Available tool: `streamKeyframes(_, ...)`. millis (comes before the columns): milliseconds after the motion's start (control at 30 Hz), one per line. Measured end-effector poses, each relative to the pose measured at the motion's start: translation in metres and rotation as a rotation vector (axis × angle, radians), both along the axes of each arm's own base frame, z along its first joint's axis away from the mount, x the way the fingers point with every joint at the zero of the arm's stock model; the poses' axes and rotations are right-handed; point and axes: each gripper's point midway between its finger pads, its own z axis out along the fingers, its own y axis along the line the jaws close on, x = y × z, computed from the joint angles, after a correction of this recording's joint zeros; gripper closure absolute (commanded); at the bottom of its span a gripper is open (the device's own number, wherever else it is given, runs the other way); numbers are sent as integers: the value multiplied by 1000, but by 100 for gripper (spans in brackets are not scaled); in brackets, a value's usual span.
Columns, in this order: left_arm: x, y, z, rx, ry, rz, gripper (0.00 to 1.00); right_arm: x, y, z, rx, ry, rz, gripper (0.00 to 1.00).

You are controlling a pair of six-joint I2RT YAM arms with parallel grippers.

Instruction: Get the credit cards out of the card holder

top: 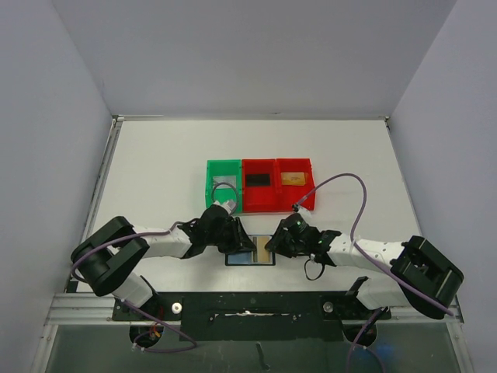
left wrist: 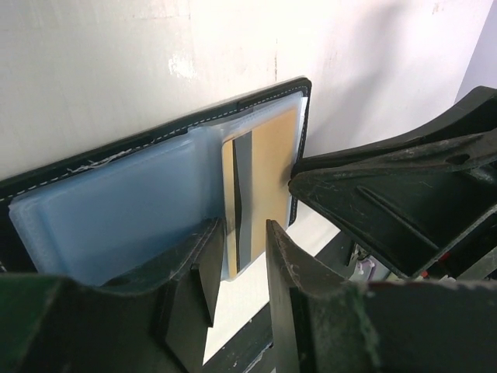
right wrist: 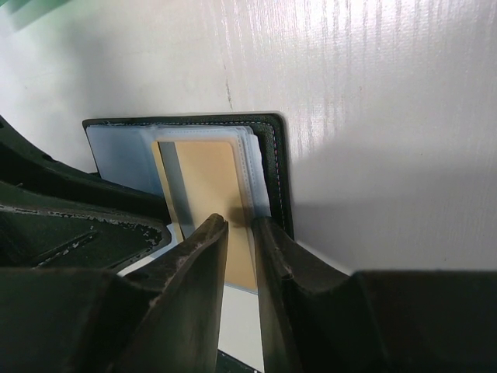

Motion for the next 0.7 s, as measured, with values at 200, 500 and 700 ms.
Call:
streamKeyframes(200, -3, 4, 0, -26, -11, 17, 78, 1, 3, -1, -1, 6, 7, 77)
streamKeyframes(500, -9, 7, -3, -85, 6, 51, 93, 3, 6, -1, -4, 5, 14, 77)
streamKeyframes(700, -10, 8, -3, -94, 17, 65, 100, 3, 6, -1, -5, 4, 16, 77)
